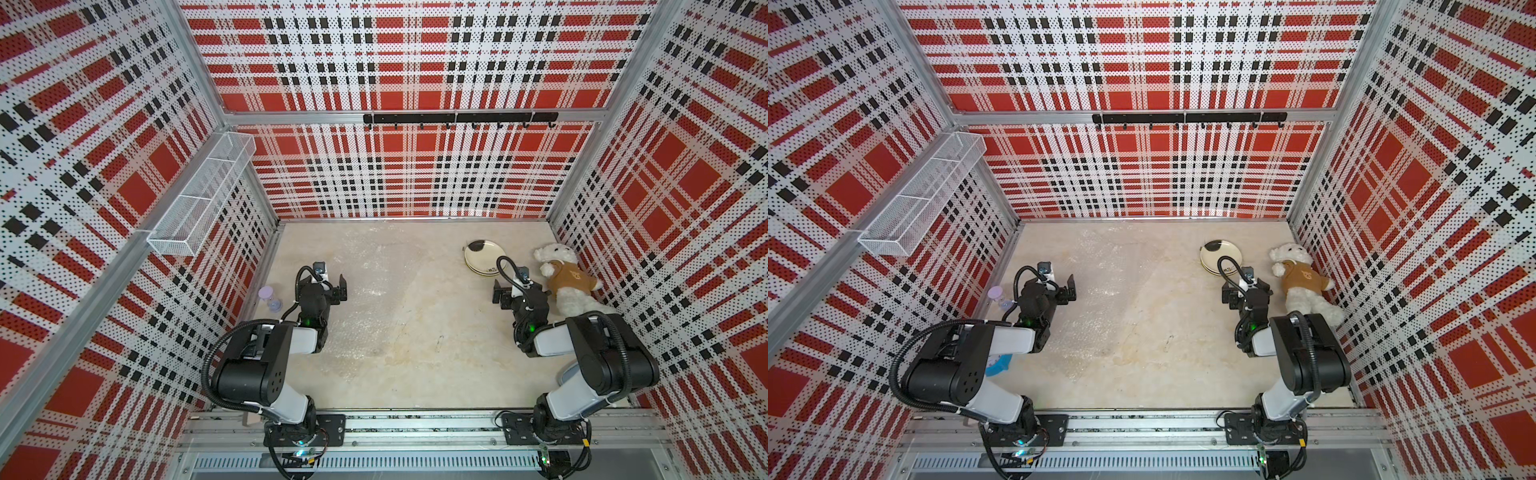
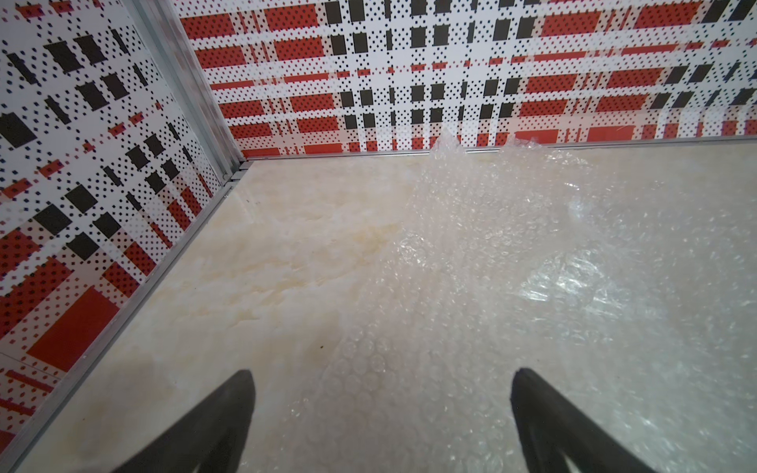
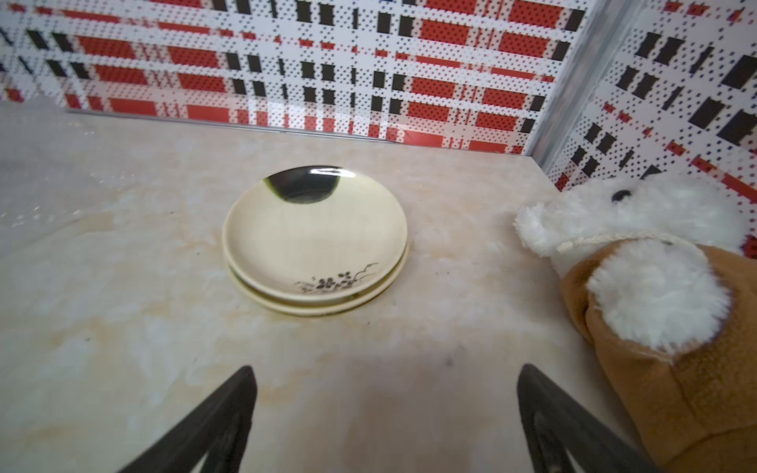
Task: Unpack dinner plates from bubble wrap
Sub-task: Reset both arms
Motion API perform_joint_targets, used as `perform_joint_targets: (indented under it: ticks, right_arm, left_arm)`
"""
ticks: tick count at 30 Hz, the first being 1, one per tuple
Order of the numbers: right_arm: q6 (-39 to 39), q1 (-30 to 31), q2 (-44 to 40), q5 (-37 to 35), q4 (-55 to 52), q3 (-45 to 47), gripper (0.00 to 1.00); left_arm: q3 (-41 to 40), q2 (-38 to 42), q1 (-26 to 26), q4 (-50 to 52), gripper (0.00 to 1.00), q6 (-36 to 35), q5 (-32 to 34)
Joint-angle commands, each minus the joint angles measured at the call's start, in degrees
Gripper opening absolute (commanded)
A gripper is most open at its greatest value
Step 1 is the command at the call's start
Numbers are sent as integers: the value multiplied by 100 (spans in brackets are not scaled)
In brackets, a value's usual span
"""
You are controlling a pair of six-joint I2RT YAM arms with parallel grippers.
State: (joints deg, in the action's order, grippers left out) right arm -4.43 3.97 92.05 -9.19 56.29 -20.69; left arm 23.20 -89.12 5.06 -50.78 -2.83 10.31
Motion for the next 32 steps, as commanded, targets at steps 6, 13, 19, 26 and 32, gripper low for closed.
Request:
perform_joint_targets:
  ticks: [6, 13, 19, 26, 32]
  right_arm:
    - [289, -247, -59, 74, -157, -166, 100]
    - [284, -239, -98, 42, -228, -166, 100]
    - [276, -238, -82, 45, -218, -172, 100]
    - [240, -195, -43, 1, -315, -252, 100]
    - [232, -195, -73, 28, -206, -181, 100]
  left_arm:
    - [62, -23, -55, 25, 99, 68, -64]
    - [61, -14, -54, 25, 99, 63, -68]
    - [62, -19, -52, 24, 99, 63, -72]
    - [60, -18, -49, 25, 99, 67, -70]
    - [62, -20, -51, 25, 99, 64, -68]
